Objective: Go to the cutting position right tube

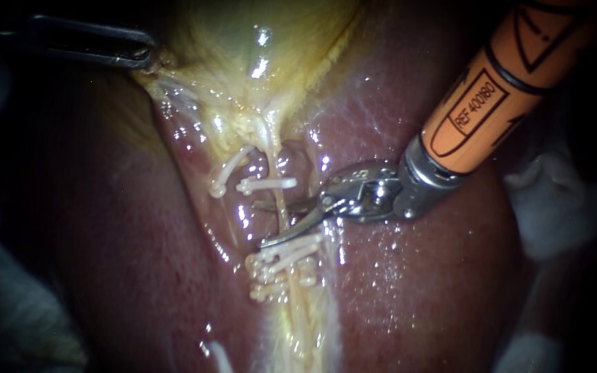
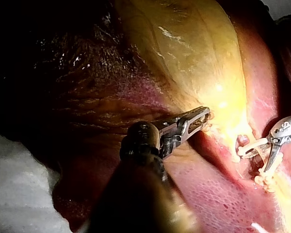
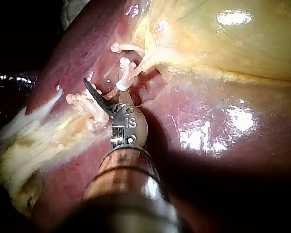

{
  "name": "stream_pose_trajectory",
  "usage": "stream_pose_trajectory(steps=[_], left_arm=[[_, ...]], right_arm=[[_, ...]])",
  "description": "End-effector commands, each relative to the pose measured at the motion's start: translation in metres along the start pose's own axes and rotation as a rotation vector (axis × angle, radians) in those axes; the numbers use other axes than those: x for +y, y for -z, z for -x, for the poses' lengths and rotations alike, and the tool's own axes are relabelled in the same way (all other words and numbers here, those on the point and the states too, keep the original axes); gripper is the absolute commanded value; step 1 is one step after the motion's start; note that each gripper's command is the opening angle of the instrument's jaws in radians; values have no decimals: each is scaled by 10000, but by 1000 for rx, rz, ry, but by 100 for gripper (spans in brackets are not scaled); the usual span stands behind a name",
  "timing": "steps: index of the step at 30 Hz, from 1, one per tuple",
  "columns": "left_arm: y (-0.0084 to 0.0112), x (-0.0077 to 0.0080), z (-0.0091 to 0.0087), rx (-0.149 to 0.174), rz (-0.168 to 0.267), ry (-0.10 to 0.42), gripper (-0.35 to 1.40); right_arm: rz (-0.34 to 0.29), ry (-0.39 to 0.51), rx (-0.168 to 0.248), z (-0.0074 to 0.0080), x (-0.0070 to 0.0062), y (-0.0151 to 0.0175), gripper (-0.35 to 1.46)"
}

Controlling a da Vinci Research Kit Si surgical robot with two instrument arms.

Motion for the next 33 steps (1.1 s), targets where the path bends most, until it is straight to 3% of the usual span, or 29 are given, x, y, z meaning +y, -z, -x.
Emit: stream_pose_trajectory(steps=[1, 13, 18, 25, 33], left_arm=[[0, 0, 0, 0, 0, 0, -35], [0, 0, 0, 0, 0, 0, -35], [0, 0, 0, 0, 0, 0, -35], [0, 0, 0, 0, 0, 0, -35], [0, 0, -1, 0, 0, 0, -35]], right_arm=[[4, 0, 12, -2, 1, -3, 143], [-12, 4, 68, -9, -1, -23, 143], [-42, 6, 102, -13, -17, -23, 143], [-118, 8, 154, -35, -48, -19, 138], [-155, 6, 174, -52, -57, -9, 137]])
